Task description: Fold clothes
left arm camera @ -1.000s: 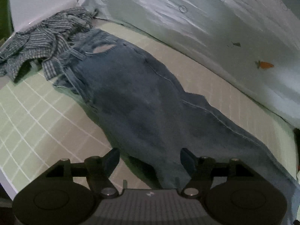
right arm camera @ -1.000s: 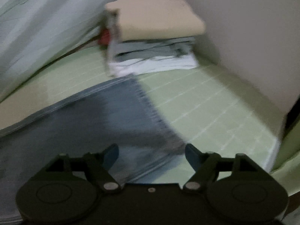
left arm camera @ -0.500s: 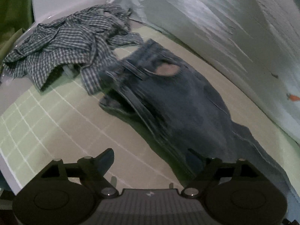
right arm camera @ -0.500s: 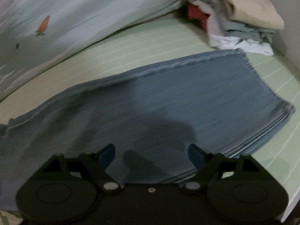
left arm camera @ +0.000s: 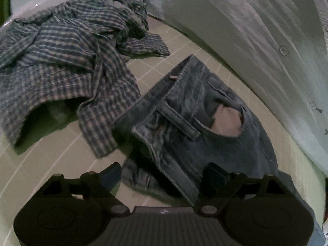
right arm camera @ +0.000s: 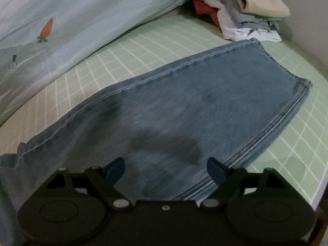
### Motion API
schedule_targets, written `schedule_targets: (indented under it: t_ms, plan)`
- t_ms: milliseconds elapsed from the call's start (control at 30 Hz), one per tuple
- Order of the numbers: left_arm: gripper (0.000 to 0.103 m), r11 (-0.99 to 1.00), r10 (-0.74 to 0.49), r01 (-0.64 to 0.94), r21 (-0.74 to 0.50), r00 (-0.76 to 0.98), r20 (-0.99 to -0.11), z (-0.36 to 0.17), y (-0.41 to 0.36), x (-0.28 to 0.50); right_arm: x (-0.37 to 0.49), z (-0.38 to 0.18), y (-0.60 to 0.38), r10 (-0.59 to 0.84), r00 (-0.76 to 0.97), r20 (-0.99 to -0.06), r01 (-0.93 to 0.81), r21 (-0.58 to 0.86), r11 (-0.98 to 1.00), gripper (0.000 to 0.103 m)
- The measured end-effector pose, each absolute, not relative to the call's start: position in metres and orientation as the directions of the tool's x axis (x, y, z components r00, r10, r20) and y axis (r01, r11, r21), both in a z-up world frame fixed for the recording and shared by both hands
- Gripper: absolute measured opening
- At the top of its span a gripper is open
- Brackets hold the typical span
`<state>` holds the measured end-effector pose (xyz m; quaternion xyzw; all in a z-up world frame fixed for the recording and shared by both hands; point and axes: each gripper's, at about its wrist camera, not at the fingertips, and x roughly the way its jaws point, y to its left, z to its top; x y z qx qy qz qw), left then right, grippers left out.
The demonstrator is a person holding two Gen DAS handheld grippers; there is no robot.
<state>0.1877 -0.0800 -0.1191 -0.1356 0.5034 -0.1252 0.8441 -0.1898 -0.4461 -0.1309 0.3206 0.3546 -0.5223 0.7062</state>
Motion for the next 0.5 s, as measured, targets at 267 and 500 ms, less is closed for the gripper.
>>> schedule_targets:
  t_ms: [267, 500]
  plan:
    - [0.089, 0.9, -0.418, 0.097, -0.425, 0.471, -0.777, -0.137, -0.075, 0.208, -0.176, -0.131, -0.438, -0.5, 0.145, -0.854, 0.967, 0.016, 0.253, 0.088]
    - [0.045, 0.898, -0.428, 0.127, -0.422, 0.481, -0.765, -0.134, -0.074, 0.215, -0.177, -0.135, -0.436, -0.489, 0.143, -0.861, 0.969, 0.021, 0.246, 0.088]
